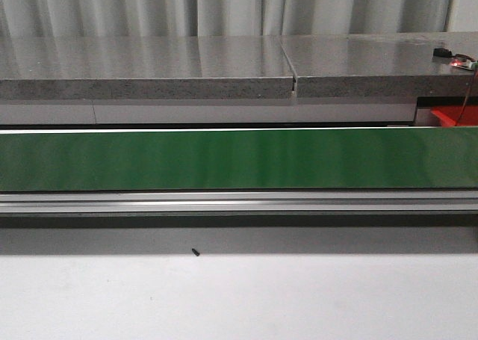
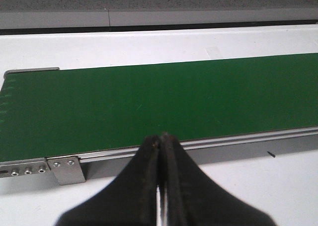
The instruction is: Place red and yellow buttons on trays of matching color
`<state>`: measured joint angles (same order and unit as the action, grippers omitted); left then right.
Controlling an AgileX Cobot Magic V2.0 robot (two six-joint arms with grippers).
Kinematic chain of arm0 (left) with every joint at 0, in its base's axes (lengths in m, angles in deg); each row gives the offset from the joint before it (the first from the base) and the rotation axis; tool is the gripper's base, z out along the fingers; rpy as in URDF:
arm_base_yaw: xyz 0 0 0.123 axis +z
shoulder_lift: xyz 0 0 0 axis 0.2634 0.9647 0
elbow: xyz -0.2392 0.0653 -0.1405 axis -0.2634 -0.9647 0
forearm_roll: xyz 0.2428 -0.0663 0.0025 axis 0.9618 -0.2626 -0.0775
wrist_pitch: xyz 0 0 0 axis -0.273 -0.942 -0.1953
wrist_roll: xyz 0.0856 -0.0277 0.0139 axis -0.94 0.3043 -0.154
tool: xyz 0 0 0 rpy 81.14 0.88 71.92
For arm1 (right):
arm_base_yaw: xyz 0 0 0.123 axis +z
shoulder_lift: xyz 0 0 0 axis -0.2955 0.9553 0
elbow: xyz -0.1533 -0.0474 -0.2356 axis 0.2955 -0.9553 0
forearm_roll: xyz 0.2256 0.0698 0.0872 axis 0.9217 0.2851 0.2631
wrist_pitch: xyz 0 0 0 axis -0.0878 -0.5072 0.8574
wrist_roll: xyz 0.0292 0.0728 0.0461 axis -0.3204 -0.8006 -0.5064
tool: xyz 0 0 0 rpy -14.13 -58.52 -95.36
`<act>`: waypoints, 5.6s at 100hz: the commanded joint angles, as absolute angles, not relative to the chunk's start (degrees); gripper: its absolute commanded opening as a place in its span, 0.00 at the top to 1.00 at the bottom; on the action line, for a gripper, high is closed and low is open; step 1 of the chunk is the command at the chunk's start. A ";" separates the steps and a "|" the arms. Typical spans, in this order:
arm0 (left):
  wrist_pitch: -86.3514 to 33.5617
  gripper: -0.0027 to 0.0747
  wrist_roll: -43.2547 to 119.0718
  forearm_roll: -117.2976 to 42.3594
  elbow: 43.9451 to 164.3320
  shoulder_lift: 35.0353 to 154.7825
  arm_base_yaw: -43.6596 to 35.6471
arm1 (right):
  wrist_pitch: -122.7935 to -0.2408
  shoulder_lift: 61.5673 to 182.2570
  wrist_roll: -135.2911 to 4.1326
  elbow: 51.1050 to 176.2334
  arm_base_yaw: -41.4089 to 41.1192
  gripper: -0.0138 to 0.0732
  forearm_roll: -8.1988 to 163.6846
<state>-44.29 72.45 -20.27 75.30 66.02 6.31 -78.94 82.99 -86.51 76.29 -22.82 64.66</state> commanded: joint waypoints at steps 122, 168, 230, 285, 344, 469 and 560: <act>-34.06 0.99 76.91 -19.30 84.91 87.95 28.04 | -74.71 83.33 -85.91 77.66 -22.89 0.91 65.02; -33.67 0.99 76.91 -17.75 100.64 102.84 33.05 | -74.65 83.33 -85.91 77.66 -22.89 0.91 65.02; -42.50 0.12 85.17 -15.12 119.51 118.41 39.10 | -74.65 83.33 -85.91 77.66 -22.89 0.91 65.02; -72.38 0.15 91.00 -20.17 142.26 138.20 44.65 | -74.65 83.33 -85.91 77.66 -22.89 0.91 65.02; -70.82 0.16 96.53 -21.99 155.07 155.58 44.65 | -74.65 83.33 -85.91 77.66 -22.89 0.91 65.02; -75.05 0.79 91.72 -23.53 156.96 159.00 44.59 | -74.65 83.33 -85.91 77.66 -22.89 0.91 65.02; -75.10 0.79 84.62 -24.11 140.95 129.78 38.45 | -74.65 83.33 -85.91 77.66 -22.89 0.91 65.02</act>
<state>-78.15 85.15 -22.64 141.99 133.29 39.45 -78.94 82.99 -86.37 76.29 -22.82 64.76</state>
